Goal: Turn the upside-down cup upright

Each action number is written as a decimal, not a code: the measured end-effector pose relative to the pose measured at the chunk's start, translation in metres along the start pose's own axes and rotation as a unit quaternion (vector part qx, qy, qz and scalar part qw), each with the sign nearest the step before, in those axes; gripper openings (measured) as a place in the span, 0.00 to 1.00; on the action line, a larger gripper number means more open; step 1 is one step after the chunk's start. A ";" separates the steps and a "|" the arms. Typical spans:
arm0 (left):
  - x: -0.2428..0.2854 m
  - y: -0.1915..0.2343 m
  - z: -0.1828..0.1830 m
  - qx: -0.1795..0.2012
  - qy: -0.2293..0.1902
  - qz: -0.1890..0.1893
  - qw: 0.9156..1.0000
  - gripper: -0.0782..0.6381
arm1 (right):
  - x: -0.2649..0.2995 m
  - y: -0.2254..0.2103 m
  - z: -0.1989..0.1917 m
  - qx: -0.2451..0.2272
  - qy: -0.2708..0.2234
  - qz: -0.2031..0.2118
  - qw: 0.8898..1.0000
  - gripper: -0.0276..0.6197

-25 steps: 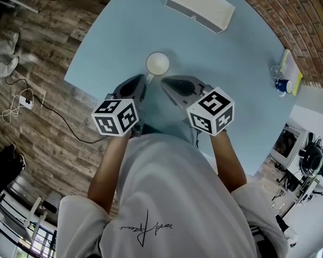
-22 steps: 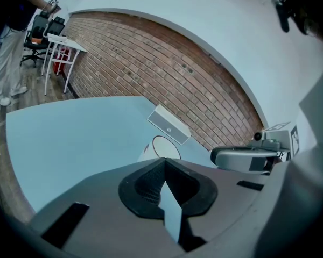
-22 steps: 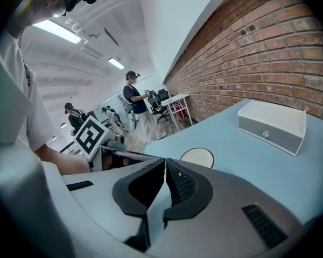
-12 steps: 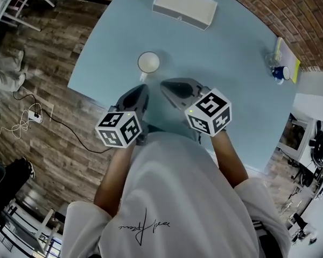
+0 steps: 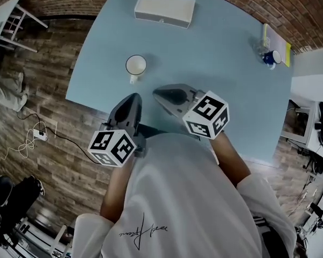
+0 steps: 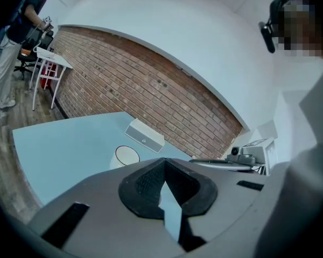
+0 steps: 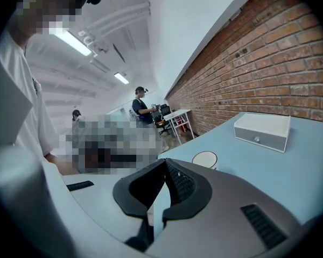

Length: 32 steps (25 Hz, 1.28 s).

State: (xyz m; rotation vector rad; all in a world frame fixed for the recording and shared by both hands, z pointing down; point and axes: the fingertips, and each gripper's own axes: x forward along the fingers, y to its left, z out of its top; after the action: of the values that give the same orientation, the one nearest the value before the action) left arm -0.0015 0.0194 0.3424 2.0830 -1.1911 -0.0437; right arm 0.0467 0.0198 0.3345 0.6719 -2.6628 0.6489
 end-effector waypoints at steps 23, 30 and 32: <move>-0.028 -0.001 0.018 0.027 -0.022 0.013 0.999 0.12 | -0.025 0.017 0.029 -0.035 -0.030 0.006 0.999 0.07; -0.030 -0.003 0.021 0.032 -0.029 0.009 0.999 0.12 | -0.027 0.021 0.030 -0.044 -0.032 0.000 0.999 0.07; -0.031 -0.003 0.022 0.034 -0.031 0.009 0.999 0.12 | -0.027 0.022 0.031 -0.046 -0.031 0.001 0.998 0.07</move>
State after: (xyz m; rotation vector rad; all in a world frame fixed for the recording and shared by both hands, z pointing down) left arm -0.0249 0.0317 0.3146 2.1427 -1.2644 -0.0610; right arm 0.0523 0.0315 0.2903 0.6741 -2.7315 0.5108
